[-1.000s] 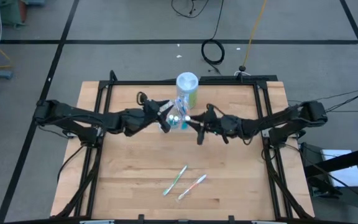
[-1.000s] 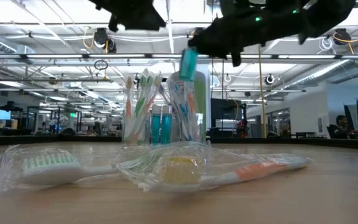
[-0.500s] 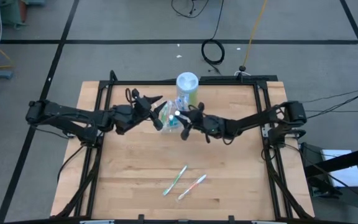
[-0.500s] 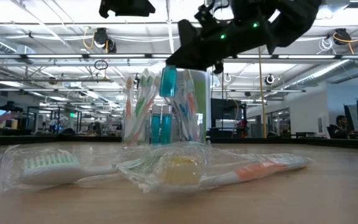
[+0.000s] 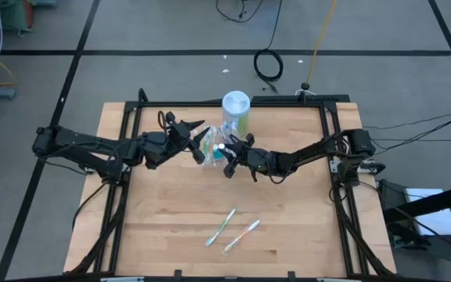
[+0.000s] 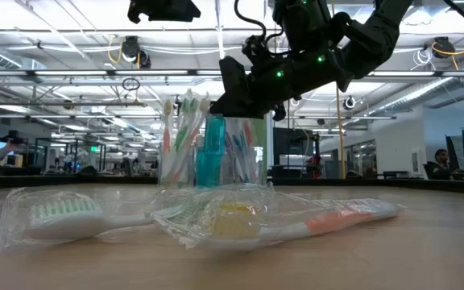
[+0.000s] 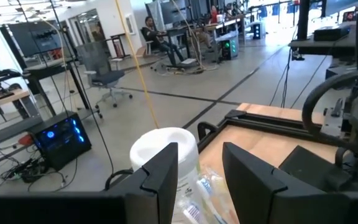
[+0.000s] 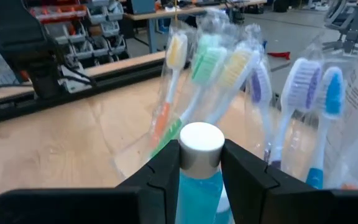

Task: Pick & Place toothbrushing station
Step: Put the mouthwash bottle into the transparent organizer

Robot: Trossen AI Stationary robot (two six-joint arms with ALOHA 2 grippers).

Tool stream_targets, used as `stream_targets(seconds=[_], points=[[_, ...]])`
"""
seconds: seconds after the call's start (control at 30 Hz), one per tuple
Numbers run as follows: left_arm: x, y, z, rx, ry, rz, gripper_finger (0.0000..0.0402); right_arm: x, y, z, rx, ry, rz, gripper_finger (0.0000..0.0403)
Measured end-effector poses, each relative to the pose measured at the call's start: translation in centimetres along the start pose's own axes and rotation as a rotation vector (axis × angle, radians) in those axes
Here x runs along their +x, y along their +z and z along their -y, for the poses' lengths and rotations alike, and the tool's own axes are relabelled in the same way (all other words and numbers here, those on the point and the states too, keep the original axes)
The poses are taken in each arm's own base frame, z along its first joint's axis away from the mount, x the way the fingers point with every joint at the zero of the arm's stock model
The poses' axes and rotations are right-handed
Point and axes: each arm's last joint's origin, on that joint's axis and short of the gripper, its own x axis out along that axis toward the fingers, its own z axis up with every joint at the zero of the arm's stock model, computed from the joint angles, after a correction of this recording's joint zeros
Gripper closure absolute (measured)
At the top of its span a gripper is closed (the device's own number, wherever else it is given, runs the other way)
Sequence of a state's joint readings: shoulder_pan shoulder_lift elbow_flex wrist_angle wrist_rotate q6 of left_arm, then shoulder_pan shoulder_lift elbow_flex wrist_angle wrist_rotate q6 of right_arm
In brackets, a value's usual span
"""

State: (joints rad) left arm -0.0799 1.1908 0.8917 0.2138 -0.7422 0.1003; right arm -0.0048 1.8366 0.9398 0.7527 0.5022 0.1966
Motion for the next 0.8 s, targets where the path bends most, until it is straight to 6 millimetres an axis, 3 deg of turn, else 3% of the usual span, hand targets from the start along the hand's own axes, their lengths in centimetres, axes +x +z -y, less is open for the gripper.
stream_targets(seconds=[0.43, 0.8], points=[[0.0, 0.0, 0.0, -0.003, 0.0, -0.001, 0.0268, 0.2, -1.4, 1.0, -0.1, -0.04, -0.145, 0.0309], [0.0, 0.0, 0.0, -0.003, 0.0, -0.001, 0.0268, 0.5, -1.4, 1.6, -0.102, -0.057, -0.157, 0.0247]])
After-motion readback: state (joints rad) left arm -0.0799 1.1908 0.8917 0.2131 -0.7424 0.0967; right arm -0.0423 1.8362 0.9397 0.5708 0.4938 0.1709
